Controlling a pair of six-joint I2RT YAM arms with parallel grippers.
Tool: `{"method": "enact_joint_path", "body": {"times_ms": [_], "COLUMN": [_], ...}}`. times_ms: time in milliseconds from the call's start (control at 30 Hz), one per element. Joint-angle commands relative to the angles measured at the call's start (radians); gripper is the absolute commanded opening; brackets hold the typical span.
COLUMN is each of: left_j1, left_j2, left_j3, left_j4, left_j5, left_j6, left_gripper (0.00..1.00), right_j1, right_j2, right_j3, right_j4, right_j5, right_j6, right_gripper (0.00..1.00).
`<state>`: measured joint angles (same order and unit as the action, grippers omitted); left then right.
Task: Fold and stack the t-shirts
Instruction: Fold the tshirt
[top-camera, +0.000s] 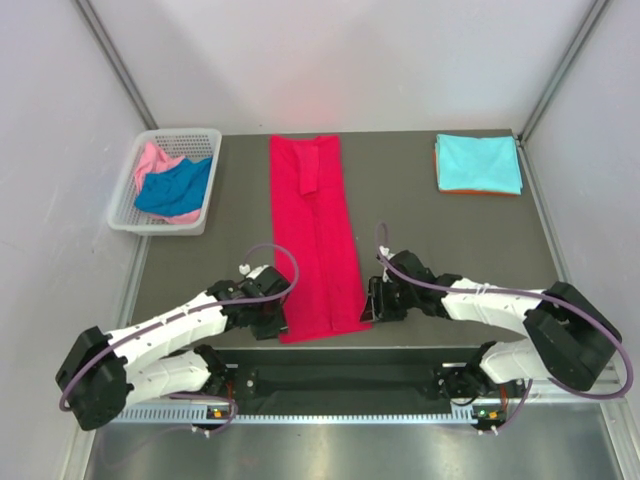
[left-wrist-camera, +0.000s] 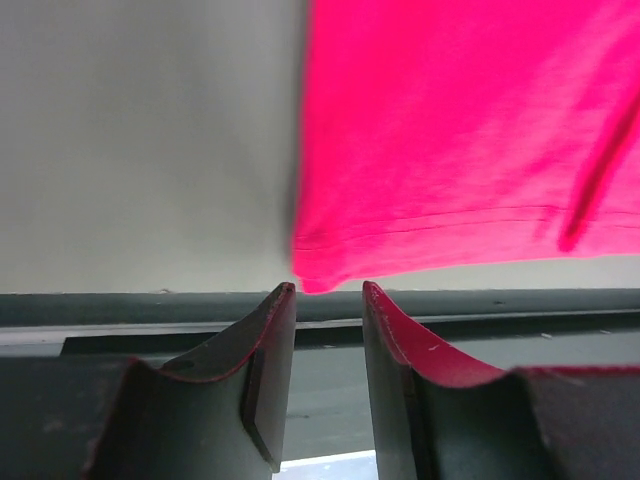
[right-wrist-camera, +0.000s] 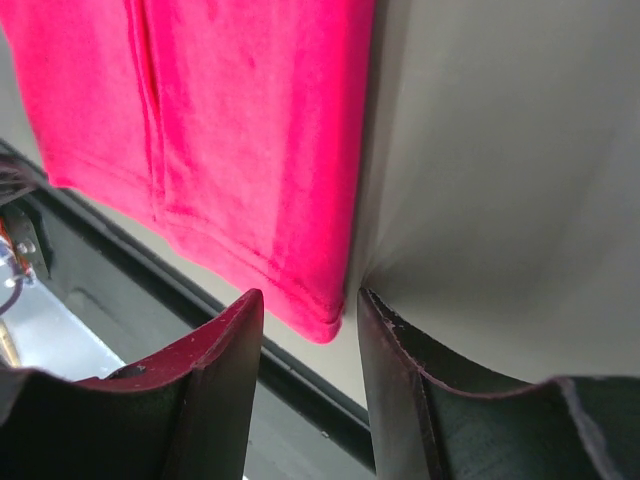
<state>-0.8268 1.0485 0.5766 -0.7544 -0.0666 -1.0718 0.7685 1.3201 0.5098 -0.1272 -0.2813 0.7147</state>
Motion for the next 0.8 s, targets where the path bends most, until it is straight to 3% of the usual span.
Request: {"method": "enact_joint_path", "body": {"times_ms": [0, 300, 433, 600, 767], "left_j1": [-0.003, -0.005, -0.005, -0.003, -0.003], "left_j2": [0.004, 0.025, 0.002, -0.011, -0.038], "left_j3": [-0.038, -0.123, -0.135, -0.138, -0.139], "left_j4": [0.032, 0.15, 0.153, 0.164, 0.159], "left_j5": [0.011, 0.06, 0.06, 0.099, 0.11], "left_j6": [-0.017, -0.013, -0.016, -0.008, -0.008], "left_gripper": [0.38, 0.34, 0.23, 0.01, 0.0], "right_j1": [0.02, 0.046, 0.051, 0.078, 0.107], "right_j2": [-0.01, -0.022, -0.019, -0.045, -0.053], "right_j3": [-0.033, -0.06, -0.059, -0.071, -0.08], "right_j4": [0.064, 0.081, 0.061, 0.051, 0.035], "right_j5": [-0.004, 0.031, 0.047, 0.071, 0.105], "right_j6": [0.025, 0.087, 0.094, 0.123, 0.164], "right_gripper": [0.44, 0.43, 0.42, 0.42, 0.41]}}
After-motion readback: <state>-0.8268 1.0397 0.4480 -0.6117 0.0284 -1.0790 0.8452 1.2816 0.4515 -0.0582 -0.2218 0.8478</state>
